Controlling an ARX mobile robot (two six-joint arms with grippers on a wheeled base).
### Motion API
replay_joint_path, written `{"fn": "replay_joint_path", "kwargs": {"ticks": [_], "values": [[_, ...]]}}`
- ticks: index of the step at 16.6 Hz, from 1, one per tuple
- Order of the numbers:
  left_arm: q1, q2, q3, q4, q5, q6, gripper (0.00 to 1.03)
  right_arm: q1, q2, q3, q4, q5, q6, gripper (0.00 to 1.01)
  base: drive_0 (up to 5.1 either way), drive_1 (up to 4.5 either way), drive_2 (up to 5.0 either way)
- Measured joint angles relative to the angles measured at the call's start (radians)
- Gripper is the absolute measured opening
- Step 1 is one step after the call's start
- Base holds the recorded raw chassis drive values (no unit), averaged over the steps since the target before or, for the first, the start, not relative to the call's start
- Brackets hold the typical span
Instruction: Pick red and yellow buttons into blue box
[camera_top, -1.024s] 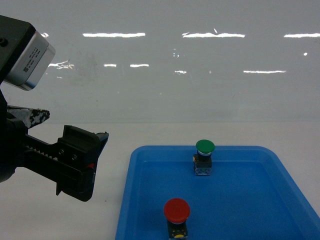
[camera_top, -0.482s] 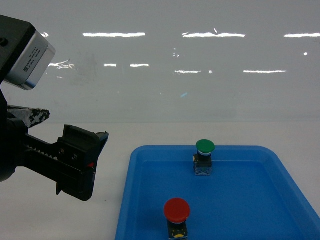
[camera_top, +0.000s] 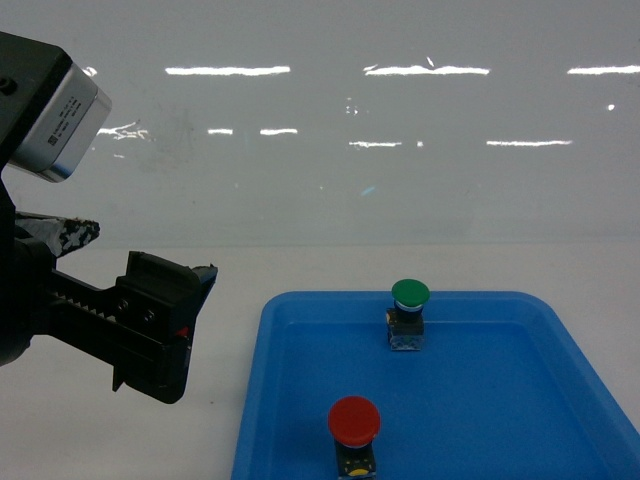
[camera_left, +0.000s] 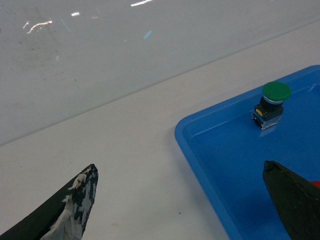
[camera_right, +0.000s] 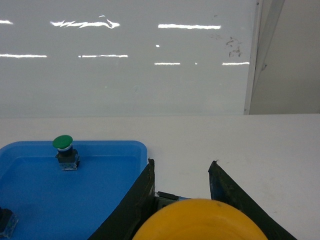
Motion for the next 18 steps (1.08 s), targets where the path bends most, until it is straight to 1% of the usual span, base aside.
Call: {"fn": "replay_joint_path", "kwargs": {"ticks": [2,5,7,10,12,13,18], "values": [[-0.005,0.000,0.000,0.002,0.003,0.000,0.98,0.000,0.000,0.000,0.000,0.000,0.000,0.29,0.0,0.00,0.0],[-0.002,0.000,0.000,0.000,0.002,0.000,0.98,0.000,0.000,0.000,-0.001,0.000,0.000,0.29,-4.6,2.87,2.9],[0.010,0.000,0.000,0.001,-0.008,0.000,0.98,0.000,0.000,0.000,0.001,-0.008,-0.001,0.29,-4.6,2.87,2.9],[-0.003,0.000,0.000,0.000,0.002,0.000,0.98,0.000,0.000,0.000,-0.001,-0.007,-0.001,0.29,-4.6,2.87,2.9],[0.009,0.000,0.000,-0.001,-0.008,0.000,0.98,0.000,0.000,0.000,0.000,-0.008,-0.002,0.29,-4.6,2.87,2.9],[0.007,-0.002,0.000,0.004,-0.005,0.000,0.98,0.000,0.000,0.000,0.000,-0.008,-0.002,0.29,-4.6,2.87,2.9],[0.000,-0.002,0.000,0.000,-0.002,0.000,0.98,0.001,0.000,0.000,0.001,-0.006,-0.003,0.29,4.4,-4.04,-1.2]]}}
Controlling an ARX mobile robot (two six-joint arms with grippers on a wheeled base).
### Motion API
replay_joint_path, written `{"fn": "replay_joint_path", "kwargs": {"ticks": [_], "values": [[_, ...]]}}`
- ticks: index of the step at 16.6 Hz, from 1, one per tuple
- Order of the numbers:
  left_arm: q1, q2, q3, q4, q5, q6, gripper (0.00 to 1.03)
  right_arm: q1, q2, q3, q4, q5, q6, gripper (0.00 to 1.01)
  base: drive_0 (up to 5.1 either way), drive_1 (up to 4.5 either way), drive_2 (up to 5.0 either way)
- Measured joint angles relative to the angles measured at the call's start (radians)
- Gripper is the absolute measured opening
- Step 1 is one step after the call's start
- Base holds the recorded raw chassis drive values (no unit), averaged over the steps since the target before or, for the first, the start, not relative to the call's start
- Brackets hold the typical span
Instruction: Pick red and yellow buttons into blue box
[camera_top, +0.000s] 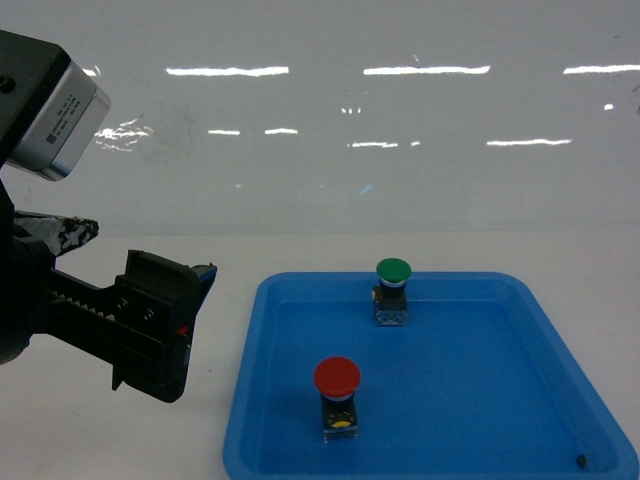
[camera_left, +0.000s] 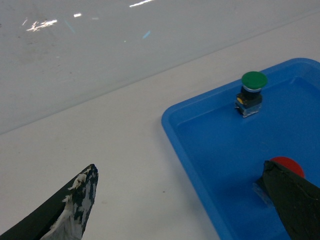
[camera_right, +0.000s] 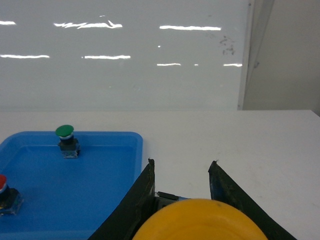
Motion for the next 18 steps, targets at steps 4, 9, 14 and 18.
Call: {"fn": "replay_joint_path", "kwargs": {"ticks": [4,9,14,18], "values": [[-0.005,0.000,0.000,-0.001,0.006,0.000,0.98,-0.001,0.000,0.000,-0.001,0.007,0.000,0.29,2.2,-2.02,-0.6],[-0.017,0.064,0.082,-0.080,0.048,-0.032,0.98,-0.001,0.000,0.000,-0.001,0.006,0.000,0.29,0.0,0.00,0.0],[-0.077,0.196,0.300,-0.240,0.133,-0.142,0.98,-0.001,0.000,0.000,-0.002,0.006,0.000,0.29,0.0,0.00,0.0],[-0.198,0.425,0.446,-0.293,0.109,-0.185,0.98,-0.001,0.000,0.000,-0.002,0.006,0.000,0.29,0.0,0.00,0.0]]}}
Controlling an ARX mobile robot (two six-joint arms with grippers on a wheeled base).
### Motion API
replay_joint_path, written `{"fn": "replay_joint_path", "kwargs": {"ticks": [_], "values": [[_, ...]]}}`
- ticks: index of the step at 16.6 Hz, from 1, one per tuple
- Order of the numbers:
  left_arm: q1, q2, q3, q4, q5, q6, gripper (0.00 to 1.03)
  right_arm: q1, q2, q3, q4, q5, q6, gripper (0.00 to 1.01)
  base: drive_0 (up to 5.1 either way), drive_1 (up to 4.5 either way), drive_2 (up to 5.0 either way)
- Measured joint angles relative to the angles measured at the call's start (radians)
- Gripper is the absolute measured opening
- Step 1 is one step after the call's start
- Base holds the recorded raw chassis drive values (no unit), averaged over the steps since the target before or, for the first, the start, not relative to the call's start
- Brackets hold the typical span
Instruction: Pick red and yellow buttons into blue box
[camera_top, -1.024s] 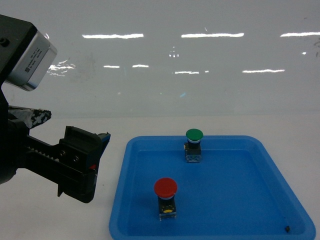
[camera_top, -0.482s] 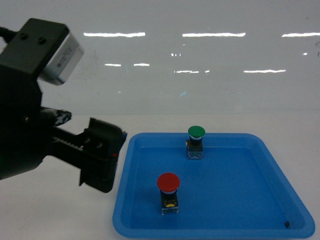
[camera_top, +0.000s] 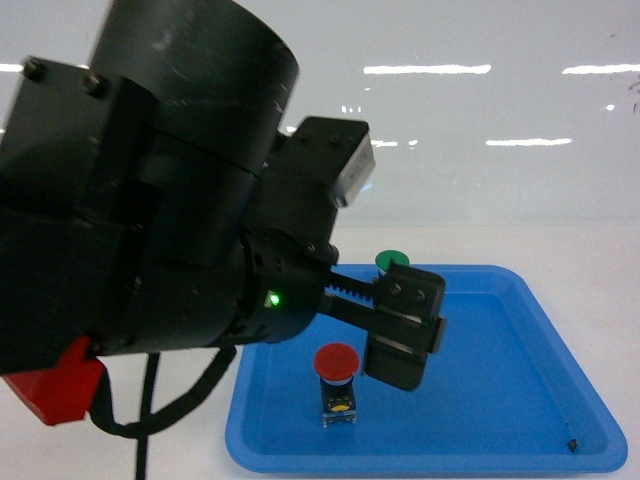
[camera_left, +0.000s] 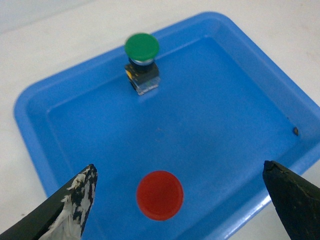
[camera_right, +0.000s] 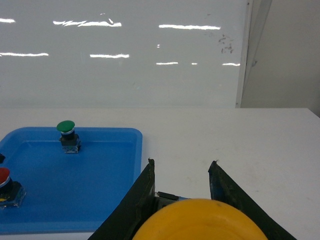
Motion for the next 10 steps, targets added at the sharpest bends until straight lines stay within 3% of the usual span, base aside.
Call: {"fn": "replay_joint_path", "kwargs": {"ticks": [7,10], "values": [[-0.021,0.181,0.065,0.083,-0.042,-0.002,0.98,0.000,0.000,0.000,0.000,0.000,0.000,0.29,0.0,0.00,0.0],[-0.019,0.243,0.072,0.102,-0.041,-0.028,0.98,0.000,0.000,0.000,0.000,0.000,0.000,0.29,0.0,0.00,0.0]]}}
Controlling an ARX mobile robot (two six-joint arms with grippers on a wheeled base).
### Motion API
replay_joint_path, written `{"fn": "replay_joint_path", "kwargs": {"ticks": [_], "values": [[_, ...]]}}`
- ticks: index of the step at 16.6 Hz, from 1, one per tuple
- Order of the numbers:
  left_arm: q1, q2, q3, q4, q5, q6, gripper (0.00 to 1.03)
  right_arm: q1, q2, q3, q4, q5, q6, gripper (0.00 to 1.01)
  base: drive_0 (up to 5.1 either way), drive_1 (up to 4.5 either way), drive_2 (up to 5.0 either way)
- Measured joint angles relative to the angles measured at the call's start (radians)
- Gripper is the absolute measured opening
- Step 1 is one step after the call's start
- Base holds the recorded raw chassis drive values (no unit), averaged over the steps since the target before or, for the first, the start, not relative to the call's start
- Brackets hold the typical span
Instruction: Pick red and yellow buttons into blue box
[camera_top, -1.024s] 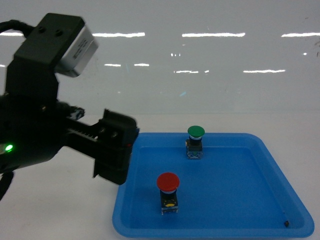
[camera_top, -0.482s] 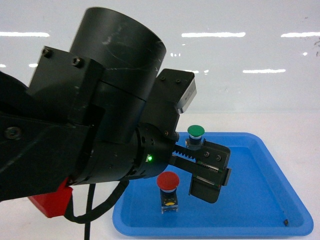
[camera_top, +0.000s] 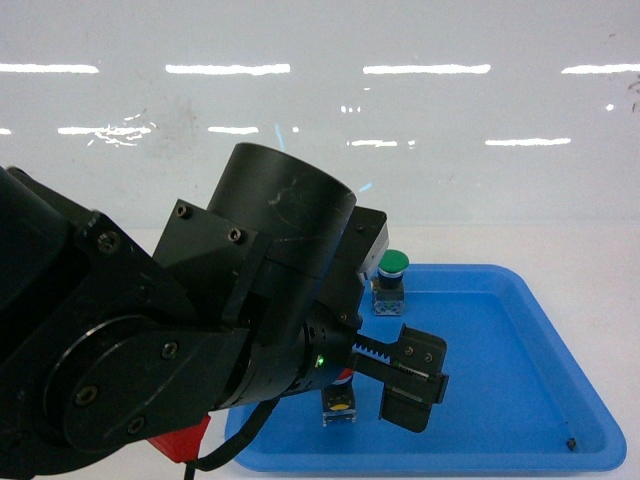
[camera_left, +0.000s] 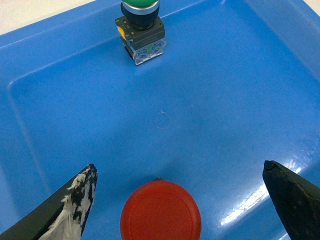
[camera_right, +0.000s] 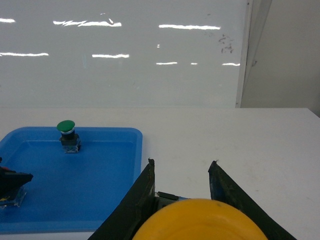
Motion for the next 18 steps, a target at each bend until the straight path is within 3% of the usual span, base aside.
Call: {"fn": "replay_joint_path", "kwargs": {"ticks": [5,7,9,13,14,18], "values": [[0.003,0.063,-0.009,0.044,-0.012,-0.046,0.98,0.000,0.000,0.000,0.000,0.000,0.000,0.29,0.0,0.00,0.0],[0.003,0.071,-0.015,0.060,-0.014,-0.046,0.98,0.000,0.000,0.000,0.000,0.000,0.000,0.29,0.0,0.00,0.0],[0.004,0.074,-0.019,0.069,-0.015,-0.047,0.81,0.000,0.000,0.000,0.000,0.000,0.000,0.29,0.0,0.00,0.0],[0.005,0.084,-0.032,0.109,-0.023,-0.046,0.38,0.000,0.000,0.000,0.000,0.000,0.000,0.29,0.0,0.00,0.0],[0.009,0.086,-0.039,0.124,-0.026,-0.046,0.33,0.000,0.000,0.000,0.000,0.000,0.000,0.29,0.0,0.00,0.0],[0.032,0.077,-0.086,0.185,-0.021,-0.046,0.33,0.000,0.000,0.000,0.000,0.000,0.000,0.29,0.0,0.00,0.0]]}}
